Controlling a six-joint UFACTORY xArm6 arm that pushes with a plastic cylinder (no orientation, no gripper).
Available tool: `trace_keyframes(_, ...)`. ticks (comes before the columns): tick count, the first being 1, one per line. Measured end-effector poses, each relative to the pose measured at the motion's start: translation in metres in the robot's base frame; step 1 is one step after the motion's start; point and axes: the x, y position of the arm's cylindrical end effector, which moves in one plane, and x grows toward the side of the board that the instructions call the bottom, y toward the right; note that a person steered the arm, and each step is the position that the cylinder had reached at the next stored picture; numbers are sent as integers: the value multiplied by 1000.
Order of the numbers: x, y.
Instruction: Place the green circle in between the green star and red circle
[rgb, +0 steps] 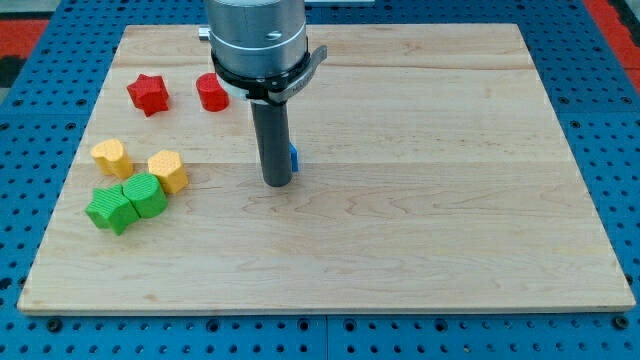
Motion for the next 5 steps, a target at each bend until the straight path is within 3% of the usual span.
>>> trace_keyframes(2,82,-15)
trace_keyframes(3,104,-78)
trace_keyframes(5,105,-197)
